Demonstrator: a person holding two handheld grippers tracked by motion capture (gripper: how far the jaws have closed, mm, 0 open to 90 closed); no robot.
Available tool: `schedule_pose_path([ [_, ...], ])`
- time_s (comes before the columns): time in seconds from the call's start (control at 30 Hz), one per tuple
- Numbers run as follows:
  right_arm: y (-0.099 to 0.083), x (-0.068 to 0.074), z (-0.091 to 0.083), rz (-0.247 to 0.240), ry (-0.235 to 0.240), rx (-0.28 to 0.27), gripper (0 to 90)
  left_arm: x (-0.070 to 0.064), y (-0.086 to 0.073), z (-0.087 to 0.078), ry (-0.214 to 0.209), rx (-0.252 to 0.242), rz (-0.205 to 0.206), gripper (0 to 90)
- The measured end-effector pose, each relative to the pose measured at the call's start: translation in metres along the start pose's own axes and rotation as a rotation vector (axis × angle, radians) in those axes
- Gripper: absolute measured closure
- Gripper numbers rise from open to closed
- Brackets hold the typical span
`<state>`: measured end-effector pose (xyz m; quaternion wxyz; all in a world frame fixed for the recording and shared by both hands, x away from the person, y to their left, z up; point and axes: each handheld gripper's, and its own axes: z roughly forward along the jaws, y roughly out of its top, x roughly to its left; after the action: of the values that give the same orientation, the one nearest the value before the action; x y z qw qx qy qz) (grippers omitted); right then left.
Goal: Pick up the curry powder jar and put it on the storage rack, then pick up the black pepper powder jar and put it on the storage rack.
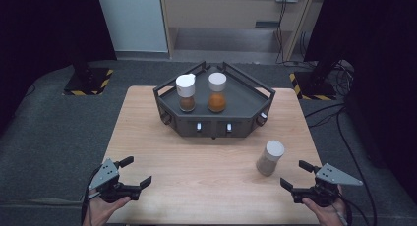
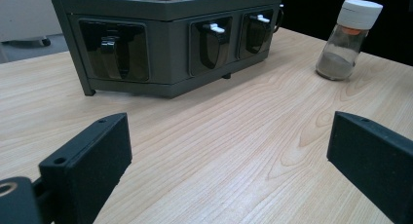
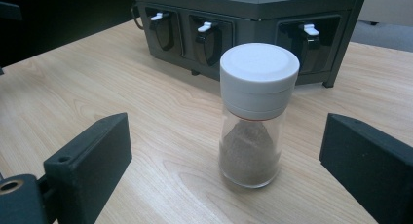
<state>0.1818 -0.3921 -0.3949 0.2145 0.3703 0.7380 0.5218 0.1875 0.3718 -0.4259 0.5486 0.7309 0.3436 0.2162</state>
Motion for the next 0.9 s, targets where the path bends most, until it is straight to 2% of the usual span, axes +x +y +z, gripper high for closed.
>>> schedule_pose_path([
  [0.9,-0.0003,-0.0010,-0.0010,0.012,0.001,-0.002,5.2,0.0005,-0.0001,0.0004,-0.001,0.002,-0.004,1.4],
])
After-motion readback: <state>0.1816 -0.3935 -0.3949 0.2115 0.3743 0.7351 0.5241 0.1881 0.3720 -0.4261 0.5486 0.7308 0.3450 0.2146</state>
